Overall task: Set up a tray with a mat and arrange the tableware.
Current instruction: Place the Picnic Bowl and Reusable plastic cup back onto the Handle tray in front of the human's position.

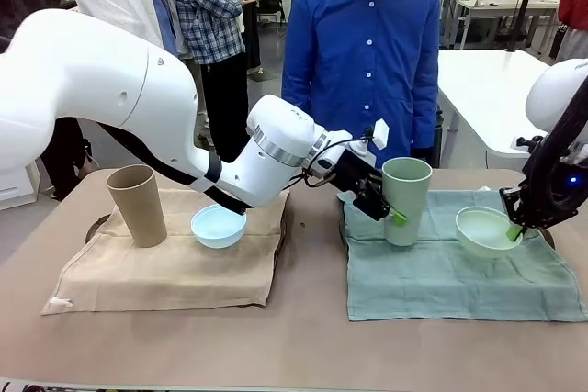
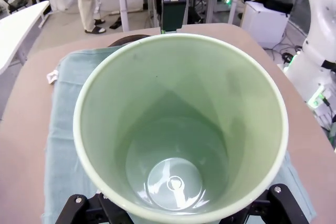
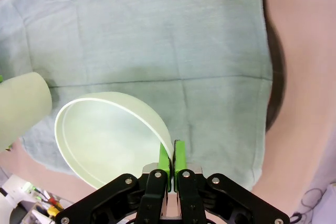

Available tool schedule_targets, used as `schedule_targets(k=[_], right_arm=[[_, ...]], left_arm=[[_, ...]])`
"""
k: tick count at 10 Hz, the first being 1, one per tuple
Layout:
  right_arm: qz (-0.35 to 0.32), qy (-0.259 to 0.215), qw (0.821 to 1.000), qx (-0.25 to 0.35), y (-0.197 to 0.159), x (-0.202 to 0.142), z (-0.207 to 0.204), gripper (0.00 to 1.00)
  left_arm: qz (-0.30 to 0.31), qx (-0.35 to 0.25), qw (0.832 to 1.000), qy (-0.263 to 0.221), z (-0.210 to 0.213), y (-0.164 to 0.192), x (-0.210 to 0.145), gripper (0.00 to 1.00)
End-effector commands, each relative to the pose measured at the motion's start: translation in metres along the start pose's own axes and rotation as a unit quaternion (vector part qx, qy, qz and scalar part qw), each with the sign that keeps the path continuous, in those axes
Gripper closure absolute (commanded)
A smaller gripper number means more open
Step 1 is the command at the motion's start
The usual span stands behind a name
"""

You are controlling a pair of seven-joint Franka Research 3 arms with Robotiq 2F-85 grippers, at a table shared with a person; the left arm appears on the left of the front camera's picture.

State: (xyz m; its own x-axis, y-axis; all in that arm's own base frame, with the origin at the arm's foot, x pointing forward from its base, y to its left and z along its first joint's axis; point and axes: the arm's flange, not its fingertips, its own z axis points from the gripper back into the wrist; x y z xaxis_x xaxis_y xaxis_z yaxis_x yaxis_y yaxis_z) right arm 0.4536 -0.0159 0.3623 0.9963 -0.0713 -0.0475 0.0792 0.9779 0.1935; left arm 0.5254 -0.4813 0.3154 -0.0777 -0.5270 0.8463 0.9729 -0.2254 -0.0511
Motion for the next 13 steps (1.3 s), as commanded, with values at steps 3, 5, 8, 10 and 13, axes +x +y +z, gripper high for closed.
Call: schedule_targets(k=[3, 5, 8, 10, 13], right_arm=[[0.023, -0.001, 1.000, -0.014, 0.004, 0.009, -0.025, 0.96], [0.021, -0.001, 1.000, -0.016, 0.002, 0.012, -0.028, 0.36], [0.017, -0.017, 0.999, -0.030, 0.003, 0.004, -0.013, 0.00], [0.016, -0.027, 0.999, -0.032, 0.002, -0.005, 0.006, 0.00], [0.012, -0.036, 0.999, -0.033, -0.005, -0.024, 0.034, 0.00]], left_arm=[[-0.029, -0.016, 0.999, 0.022, -0.011, 0.010, 0.003, 0.16], [-0.043, -0.014, 0.999, 0.031, -0.010, 0.009, 0.002, 0.00], [-0.040, -0.018, 0.997, 0.056, -0.006, 0.006, 0.002, 0.00], [-0.008, -0.015, 0.995, 0.099, 0.004, 0.006, -0.006, 0.00], [0.034, -0.008, 0.987, 0.159, 0.029, -0.003, -0.004, 0.00]])
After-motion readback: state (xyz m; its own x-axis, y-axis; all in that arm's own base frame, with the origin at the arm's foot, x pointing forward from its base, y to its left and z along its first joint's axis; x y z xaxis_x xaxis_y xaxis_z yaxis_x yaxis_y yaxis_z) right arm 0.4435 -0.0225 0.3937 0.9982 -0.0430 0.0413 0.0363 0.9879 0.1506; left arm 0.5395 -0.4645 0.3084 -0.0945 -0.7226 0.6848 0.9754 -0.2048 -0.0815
